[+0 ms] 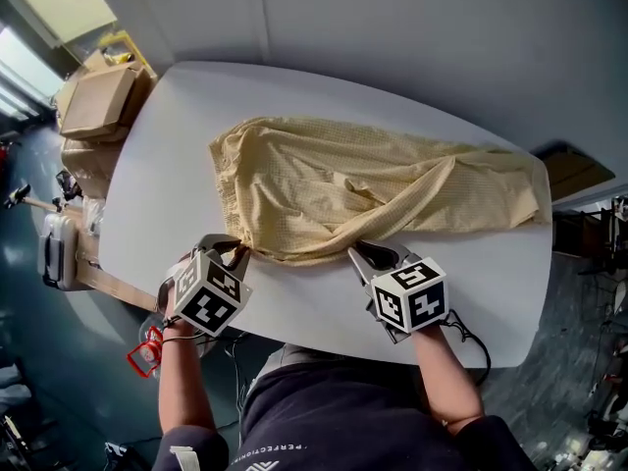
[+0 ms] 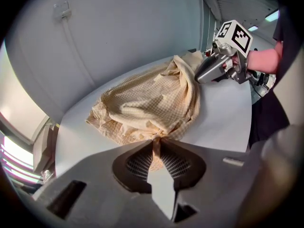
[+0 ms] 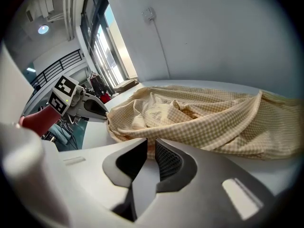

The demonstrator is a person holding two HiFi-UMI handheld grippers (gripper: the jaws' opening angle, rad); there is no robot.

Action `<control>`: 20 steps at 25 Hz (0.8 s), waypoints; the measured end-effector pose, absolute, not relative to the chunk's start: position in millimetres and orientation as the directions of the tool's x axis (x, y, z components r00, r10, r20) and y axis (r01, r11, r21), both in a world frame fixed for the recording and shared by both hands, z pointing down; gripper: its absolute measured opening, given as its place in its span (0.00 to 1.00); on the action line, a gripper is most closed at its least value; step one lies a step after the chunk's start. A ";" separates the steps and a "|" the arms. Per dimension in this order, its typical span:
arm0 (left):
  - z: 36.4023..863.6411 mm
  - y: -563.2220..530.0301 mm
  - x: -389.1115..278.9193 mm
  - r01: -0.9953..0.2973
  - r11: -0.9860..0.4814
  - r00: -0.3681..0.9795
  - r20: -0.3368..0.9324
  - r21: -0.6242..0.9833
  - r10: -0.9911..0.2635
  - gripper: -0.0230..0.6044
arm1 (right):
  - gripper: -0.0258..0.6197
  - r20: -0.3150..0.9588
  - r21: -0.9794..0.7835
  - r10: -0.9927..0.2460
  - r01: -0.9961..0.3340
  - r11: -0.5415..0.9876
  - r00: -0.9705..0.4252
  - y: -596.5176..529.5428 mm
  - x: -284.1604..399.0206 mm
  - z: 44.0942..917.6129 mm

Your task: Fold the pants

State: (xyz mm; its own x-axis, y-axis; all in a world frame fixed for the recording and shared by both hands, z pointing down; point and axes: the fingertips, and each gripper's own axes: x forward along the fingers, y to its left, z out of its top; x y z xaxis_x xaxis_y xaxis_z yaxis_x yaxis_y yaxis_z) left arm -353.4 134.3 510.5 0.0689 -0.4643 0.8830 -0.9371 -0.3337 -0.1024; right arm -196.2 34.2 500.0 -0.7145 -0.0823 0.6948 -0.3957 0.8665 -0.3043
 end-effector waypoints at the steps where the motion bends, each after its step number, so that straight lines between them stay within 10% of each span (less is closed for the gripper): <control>1: 502.8 131.4 -355.6 -0.939 -0.327 0.064 0.879 -0.108 -0.473 0.12 | 0.12 0.692 -0.302 -0.087 -0.397 0.867 -0.717 33.0 -195.5 496.8; 20: 395.8 35.2 -402.9 -0.976 -0.162 -0.031 0.823 -0.148 -0.567 0.12 | 0.11 0.627 -0.345 0.023 -0.251 0.905 -0.779 12.0 -212.6 445.2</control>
